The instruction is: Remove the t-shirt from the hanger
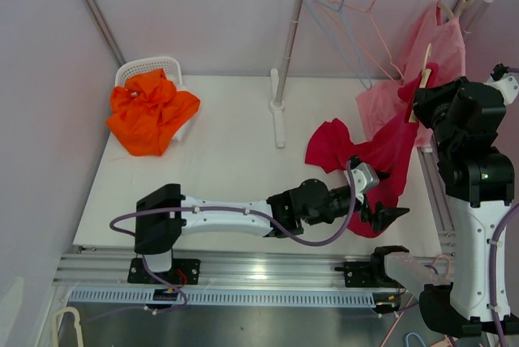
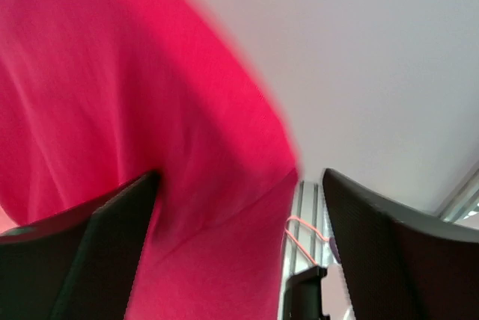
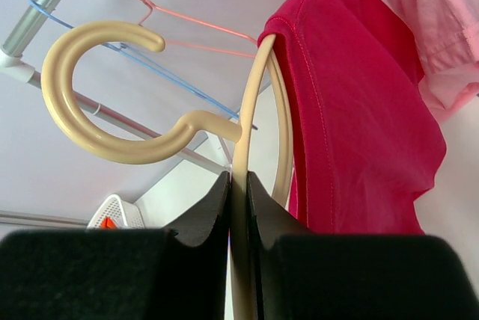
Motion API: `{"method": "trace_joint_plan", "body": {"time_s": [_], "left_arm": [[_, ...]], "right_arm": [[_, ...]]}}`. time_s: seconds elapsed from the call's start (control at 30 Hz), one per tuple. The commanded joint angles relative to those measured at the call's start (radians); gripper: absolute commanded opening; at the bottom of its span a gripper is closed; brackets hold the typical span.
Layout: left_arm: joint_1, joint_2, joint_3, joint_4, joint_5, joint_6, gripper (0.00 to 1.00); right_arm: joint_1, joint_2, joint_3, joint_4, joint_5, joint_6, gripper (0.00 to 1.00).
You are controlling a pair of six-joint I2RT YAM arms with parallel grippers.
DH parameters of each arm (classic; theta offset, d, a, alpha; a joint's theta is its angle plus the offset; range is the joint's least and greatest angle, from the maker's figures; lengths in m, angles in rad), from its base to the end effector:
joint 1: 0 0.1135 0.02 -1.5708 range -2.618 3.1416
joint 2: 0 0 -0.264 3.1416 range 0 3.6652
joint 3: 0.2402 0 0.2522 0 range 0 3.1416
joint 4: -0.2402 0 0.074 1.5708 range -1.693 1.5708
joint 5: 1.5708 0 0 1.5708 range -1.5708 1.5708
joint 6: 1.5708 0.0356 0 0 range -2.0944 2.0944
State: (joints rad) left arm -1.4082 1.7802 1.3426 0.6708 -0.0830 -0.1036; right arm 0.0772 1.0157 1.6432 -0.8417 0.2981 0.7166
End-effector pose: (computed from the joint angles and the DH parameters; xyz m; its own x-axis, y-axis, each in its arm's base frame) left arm 0.0723 -0.4226 0.3476 -0.0631 -0.2517 -0.9657 0.9690 0.2160 -0.1197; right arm 0.1499 0.0011 0.5073 -0.0203 0.6282 -0.7778 0.2994 0.7461 0.5947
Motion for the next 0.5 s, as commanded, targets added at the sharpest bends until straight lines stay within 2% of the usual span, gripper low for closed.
{"method": "trace_joint_plan", "body": {"time_s": [0.0,0.03,0.07,0.1,0.2,0.27,0.3,0.33,0.47], "left_arm": [[-0.008,0.048,0.029,-0.014,-0.032,-0.068,0.88],[-0.008,0.059,0.03,-0.019,-0.032,-0.07,0.73],[-0.008,0.065,0.027,-0.023,-0.032,-0.071,0.67],[-0.008,0.067,0.024,-0.03,-0.032,-0.074,0.64],[-0.009,0.058,-0.019,-0.001,-0.037,-0.085,0.66],[-0.017,0.041,-0.033,0.009,-0.047,-0.062,0.33],[-0.02,0.033,-0.034,0.0,-0.057,-0.048,0.14],[-0.028,0.025,-0.036,-0.005,-0.073,-0.019,0.01],[-0.067,-0.062,-0.127,0.108,-0.098,0.134,0.01]], "right_arm": [[0.004,-0.011,0.07,0.043,-0.011,0.018,0.0],[0.004,-0.011,0.076,0.039,-0.008,0.018,0.0],[0.006,-0.009,0.076,0.039,-0.008,0.018,0.0],[0.006,-0.011,0.076,0.039,-0.007,0.02,0.0],[0.004,0.003,0.086,0.041,-0.004,0.017,0.0],[0.006,0.007,0.093,0.035,0.001,0.017,0.0],[0.006,0.012,0.093,0.033,0.001,0.018,0.0],[0.006,0.014,0.093,0.033,0.001,0.018,0.0],[0.006,0.046,0.098,-0.01,0.013,0.027,0.0]]}}
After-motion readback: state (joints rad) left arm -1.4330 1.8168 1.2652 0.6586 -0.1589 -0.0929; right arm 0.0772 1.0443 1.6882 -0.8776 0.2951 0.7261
